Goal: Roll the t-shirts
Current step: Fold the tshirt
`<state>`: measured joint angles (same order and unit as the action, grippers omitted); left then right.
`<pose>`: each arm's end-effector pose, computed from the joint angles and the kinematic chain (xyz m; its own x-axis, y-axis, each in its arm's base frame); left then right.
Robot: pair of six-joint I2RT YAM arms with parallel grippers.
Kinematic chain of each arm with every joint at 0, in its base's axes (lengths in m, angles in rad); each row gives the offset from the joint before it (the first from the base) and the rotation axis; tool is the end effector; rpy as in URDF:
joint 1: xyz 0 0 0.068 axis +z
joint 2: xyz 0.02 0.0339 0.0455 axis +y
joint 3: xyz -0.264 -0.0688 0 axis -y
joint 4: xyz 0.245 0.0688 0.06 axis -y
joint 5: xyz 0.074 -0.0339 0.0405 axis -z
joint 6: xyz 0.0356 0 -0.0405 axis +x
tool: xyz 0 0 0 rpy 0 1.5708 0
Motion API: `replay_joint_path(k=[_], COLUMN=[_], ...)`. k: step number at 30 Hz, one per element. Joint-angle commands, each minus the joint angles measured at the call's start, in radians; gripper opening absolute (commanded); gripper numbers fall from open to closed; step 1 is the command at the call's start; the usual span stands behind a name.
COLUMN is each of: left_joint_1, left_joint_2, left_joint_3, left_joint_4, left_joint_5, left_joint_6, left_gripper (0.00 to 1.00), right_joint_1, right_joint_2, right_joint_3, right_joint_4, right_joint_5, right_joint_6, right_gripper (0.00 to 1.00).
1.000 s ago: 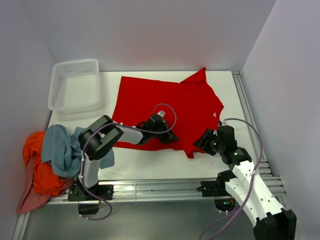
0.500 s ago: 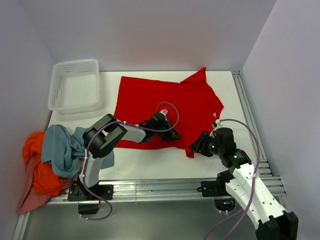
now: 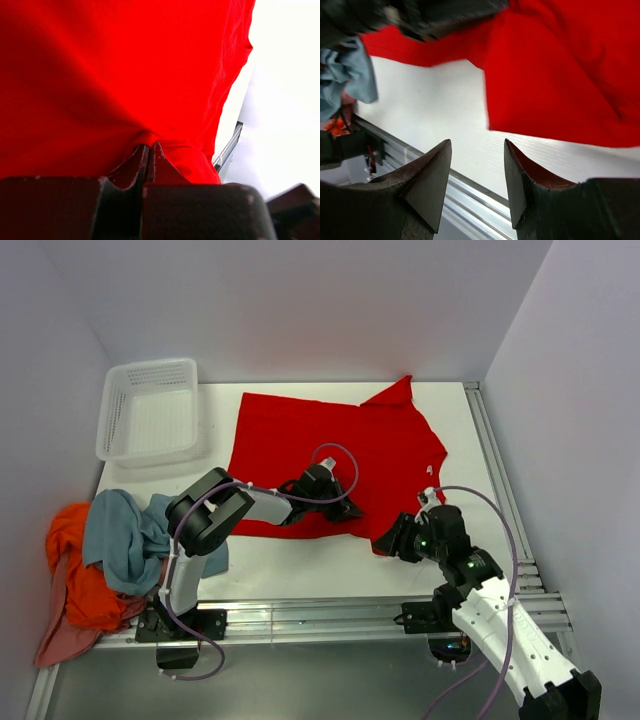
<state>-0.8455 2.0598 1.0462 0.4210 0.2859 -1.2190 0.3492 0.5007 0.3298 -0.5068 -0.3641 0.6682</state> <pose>0.2673 -0.3166 0.1099 -0.9473 -0.2891 -0.1380 -0.0469 0.5513 -0.8330 0.1118 0.0542 0.1904 -0.8221 0.3168 -0.4731 -0.0905 0.7476 0.6579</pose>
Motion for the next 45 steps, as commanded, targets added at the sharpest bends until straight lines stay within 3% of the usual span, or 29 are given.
replay_joint_path(k=[1, 8, 18, 30, 33, 34, 39, 45], left_joint_1=[0.000, -0.001, -0.009, -0.009, -0.010, -0.012, -0.021, -0.055], left_joint_2=[0.019, 0.011, -0.013, -0.027, -0.038, -0.043, -0.076, -0.130], left_joint_3=[0.012, 0.005, -0.002, -0.003, -0.006, -0.008, -0.029, -0.028], left_joint_4=[0.001, 0.006, -0.005, -0.016, -0.024, -0.027, -0.028, -0.094], left_joint_5=[-0.016, -0.016, -0.030, -0.030, -0.037, -0.039, -0.045, -0.082], left_joint_6=[0.013, 0.013, 0.027, 0.041, 0.045, 0.047, 0.046, 0.067], left_gripper=[0.00, 0.00, 0.00, 0.00, 0.00, 0.00, 0.00, 0.00], right_joint_1=[0.010, 0.043, 0.194, 0.228, 0.235, 0.238, 0.238, 0.237], right_joint_2=[-0.028, -0.059, 0.070, 0.203, 0.223, 0.222, 0.197, 0.209], right_joint_3=[-0.061, -0.054, -0.020, 0.000, 0.005, 0.008, 0.051, 0.150], right_joint_4=[0.027, 0.019, 0.088, 0.198, 0.212, 0.206, 0.136, -0.036], right_joint_5=[-0.024, 0.059, 0.260, 0.336, 0.350, 0.352, 0.323, 0.242], right_joint_6=[0.027, 0.045, 0.129, 0.105, 0.103, 0.103, 0.128, 0.157], right_gripper=[0.54, 0.54, 0.53, 0.49, 0.40, 0.28, 0.01, 0.00])
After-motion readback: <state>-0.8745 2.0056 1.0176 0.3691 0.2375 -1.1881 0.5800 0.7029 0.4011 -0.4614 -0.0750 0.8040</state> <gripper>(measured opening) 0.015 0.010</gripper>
